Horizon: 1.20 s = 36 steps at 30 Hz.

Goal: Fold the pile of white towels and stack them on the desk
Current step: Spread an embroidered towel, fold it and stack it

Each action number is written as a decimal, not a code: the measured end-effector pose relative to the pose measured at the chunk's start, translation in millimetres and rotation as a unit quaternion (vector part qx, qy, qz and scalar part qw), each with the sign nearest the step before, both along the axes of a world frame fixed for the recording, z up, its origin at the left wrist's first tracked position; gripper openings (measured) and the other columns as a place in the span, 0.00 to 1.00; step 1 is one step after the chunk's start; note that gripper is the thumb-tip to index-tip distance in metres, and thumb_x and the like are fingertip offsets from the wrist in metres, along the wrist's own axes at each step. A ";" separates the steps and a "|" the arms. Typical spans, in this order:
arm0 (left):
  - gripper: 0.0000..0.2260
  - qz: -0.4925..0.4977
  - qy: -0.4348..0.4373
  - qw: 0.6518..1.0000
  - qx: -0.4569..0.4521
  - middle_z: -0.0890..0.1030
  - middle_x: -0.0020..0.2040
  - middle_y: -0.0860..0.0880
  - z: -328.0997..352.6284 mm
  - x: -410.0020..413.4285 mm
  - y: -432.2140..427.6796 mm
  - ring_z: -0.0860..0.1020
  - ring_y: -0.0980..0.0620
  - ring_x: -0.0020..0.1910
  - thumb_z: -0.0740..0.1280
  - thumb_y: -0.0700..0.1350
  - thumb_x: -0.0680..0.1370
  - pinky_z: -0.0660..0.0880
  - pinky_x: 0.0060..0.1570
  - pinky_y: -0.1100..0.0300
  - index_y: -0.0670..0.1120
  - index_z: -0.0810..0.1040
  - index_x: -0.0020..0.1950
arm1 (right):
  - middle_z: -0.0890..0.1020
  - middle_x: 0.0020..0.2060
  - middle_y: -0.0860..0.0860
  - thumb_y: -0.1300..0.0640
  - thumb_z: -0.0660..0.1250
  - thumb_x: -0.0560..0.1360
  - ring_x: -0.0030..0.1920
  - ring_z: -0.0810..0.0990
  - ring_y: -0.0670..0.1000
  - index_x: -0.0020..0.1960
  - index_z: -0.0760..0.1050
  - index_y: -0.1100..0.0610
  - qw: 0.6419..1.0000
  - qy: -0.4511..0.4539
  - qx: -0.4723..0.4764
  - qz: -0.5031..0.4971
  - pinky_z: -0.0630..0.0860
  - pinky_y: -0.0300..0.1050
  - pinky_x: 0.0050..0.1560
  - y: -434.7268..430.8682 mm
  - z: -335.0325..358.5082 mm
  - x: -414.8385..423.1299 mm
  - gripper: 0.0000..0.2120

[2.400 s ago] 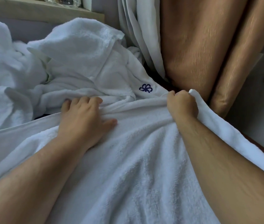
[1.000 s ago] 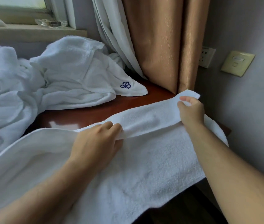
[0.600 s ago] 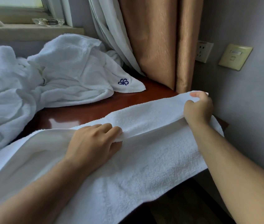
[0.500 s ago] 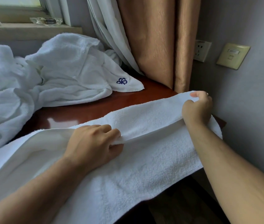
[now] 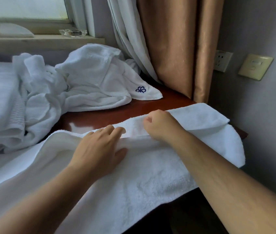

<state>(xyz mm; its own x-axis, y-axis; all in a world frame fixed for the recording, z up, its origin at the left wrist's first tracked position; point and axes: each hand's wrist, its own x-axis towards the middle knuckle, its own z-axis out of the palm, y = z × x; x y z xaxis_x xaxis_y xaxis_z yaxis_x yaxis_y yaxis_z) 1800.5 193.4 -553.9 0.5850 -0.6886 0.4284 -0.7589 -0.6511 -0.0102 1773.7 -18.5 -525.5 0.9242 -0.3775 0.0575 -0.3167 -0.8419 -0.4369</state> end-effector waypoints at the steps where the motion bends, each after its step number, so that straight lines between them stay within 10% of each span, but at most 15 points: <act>1: 0.21 0.019 -0.003 1.000 0.008 0.80 0.54 0.50 2.6 -1.2 12.1 0.81 0.44 0.51 0.72 0.57 0.74 0.74 0.45 0.51 0.51 0.76 0.65 | 0.76 0.37 0.52 0.55 0.58 0.79 0.37 0.75 0.52 0.37 0.69 0.55 1.000 0.019 0.005 0.022 0.64 0.44 0.31 16.9 2.8 3.0 0.13; 9: 0.20 0.223 -0.068 0.972 -0.023 0.76 0.56 0.44 6.3 -5.8 124.0 0.72 0.38 0.56 0.79 0.45 0.67 0.69 0.51 0.43 0.48 0.81 0.57 | 0.78 0.41 0.50 0.46 0.59 0.81 0.47 0.76 0.55 0.38 0.75 0.54 0.979 -0.027 0.035 0.199 0.70 0.48 0.45 113.6 0.8 1.8 0.18; 14: 0.26 0.276 -0.062 0.950 -0.130 0.74 0.59 0.45 -5.3 -24.9 184.2 0.69 0.41 0.57 0.78 0.47 0.67 0.67 0.53 0.45 0.49 0.76 0.63 | 0.77 0.64 0.50 0.38 0.70 0.75 0.64 0.74 0.53 0.71 0.73 0.49 0.952 -0.054 -0.035 0.299 0.69 0.53 0.67 161.0 -15.9 -2.2 0.28; 20: 0.17 0.372 0.036 0.926 -0.057 0.78 0.60 0.47 -6.4 -27.1 207.9 0.73 0.41 0.59 0.70 0.56 0.76 0.68 0.56 0.47 0.52 0.80 0.62 | 0.78 0.59 0.52 0.47 0.69 0.78 0.59 0.76 0.58 0.71 0.71 0.50 0.951 -0.114 -0.090 0.275 0.72 0.54 0.60 203.3 -15.5 16.8 0.23; 26: 0.08 0.328 -0.015 0.912 -0.247 0.79 0.53 0.48 18.8 -24.9 228.1 0.78 0.43 0.52 0.68 0.48 0.80 0.72 0.51 0.49 0.52 0.84 0.57 | 0.81 0.43 0.53 0.57 0.64 0.78 0.47 0.77 0.59 0.49 0.80 0.57 0.943 -0.217 -0.033 0.251 0.72 0.51 0.41 206.4 -2.2 25.9 0.07; 32: 0.06 0.250 0.136 0.891 -0.355 0.81 0.51 0.55 17.7 -33.8 244.1 0.82 0.56 0.40 0.72 0.46 0.78 0.74 0.46 0.60 0.59 0.84 0.50 | 0.81 0.60 0.52 0.59 0.65 0.78 0.59 0.78 0.59 0.65 0.80 0.52 0.914 -0.153 -0.047 0.373 0.73 0.56 0.61 201.5 -11.5 7.5 0.16; 36: 0.12 0.193 0.358 0.796 -0.449 0.84 0.49 0.46 3.0 -42.3 254.8 0.84 0.49 0.46 0.67 0.47 0.71 0.81 0.50 0.49 0.58 0.83 0.53 | 0.79 0.66 0.49 0.56 0.66 0.80 0.66 0.75 0.54 0.69 0.78 0.50 0.903 -0.102 -0.065 0.411 0.70 0.52 0.67 198.9 -19.5 1.5 0.18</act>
